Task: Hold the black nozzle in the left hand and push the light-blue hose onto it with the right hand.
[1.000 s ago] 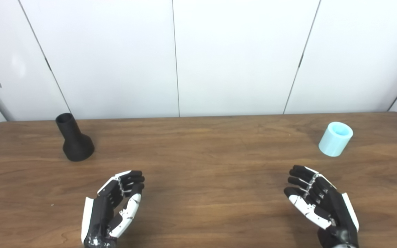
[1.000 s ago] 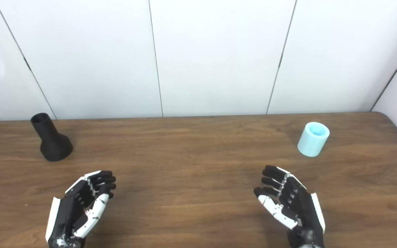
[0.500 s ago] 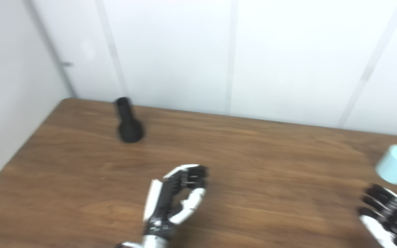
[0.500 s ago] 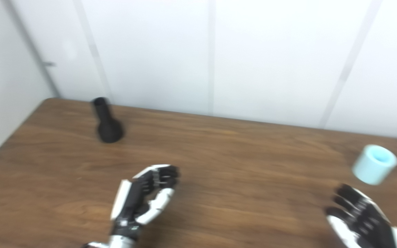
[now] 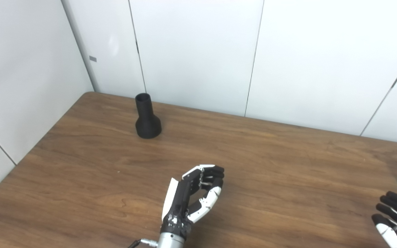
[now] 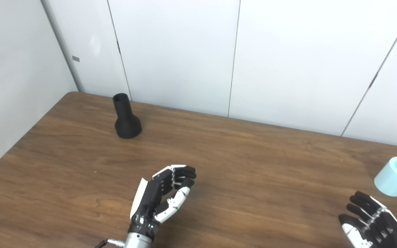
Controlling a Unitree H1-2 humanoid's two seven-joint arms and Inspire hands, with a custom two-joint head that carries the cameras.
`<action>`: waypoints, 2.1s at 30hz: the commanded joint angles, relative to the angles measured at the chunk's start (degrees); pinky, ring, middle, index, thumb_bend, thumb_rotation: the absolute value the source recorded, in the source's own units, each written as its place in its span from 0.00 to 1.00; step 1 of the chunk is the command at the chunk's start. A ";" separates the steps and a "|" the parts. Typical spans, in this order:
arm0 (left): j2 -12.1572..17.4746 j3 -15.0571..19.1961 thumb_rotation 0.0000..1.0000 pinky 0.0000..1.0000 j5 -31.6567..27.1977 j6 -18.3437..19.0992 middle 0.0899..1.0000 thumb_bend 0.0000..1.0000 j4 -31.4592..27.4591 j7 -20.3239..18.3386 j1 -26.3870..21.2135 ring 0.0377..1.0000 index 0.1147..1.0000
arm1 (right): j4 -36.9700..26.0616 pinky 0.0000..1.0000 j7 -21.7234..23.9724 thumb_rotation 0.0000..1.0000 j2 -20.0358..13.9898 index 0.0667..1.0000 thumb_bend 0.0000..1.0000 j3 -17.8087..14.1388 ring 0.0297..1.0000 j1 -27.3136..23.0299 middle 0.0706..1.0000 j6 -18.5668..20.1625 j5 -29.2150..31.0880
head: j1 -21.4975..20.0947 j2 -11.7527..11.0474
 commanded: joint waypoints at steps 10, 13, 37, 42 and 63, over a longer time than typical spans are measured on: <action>-1.08 8.22 0.27 0.69 3.73 2.04 0.78 0.79 -1.29 6.86 -2.28 0.76 0.81 | -1.64 0.68 0.09 0.00 0.03 0.69 0.22 -0.83 0.75 -1.98 0.73 0.69 1.03 | 1.74 -0.60; 1.12 10.87 0.31 0.80 4.24 1.36 0.87 0.82 1.45 7.32 -3.96 0.87 0.90 | -1.34 0.66 0.23 0.00 -0.44 0.69 0.22 -0.57 0.74 -1.97 0.72 0.06 0.06 | 2.16 -0.79; 11.39 20.19 0.36 0.89 7.34 11.42 0.96 0.88 9.35 8.47 -14.12 0.95 0.98 | 2.29 0.51 0.20 0.33 -1.88 0.57 0.33 -1.60 0.62 -4.46 0.62 0.00 0.15 | 8.61 -3.02; 13.99 20.33 0.37 0.81 6.91 13.85 0.94 0.93 13.69 7.24 -18.15 0.90 0.97 | 3.28 0.49 0.45 0.37 -2.06 0.55 0.36 -1.83 0.60 -4.94 0.61 -0.31 0.64 | 9.24 -3.37; 22.10 17.55 0.30 0.84 -0.69 17.30 0.97 1.00 28.51 -1.02 -26.24 0.94 0.99 | 4.03 0.46 0.94 0.47 -2.54 0.53 0.47 -1.81 0.58 -5.05 0.59 -0.15 0.19 | 9.74 -4.09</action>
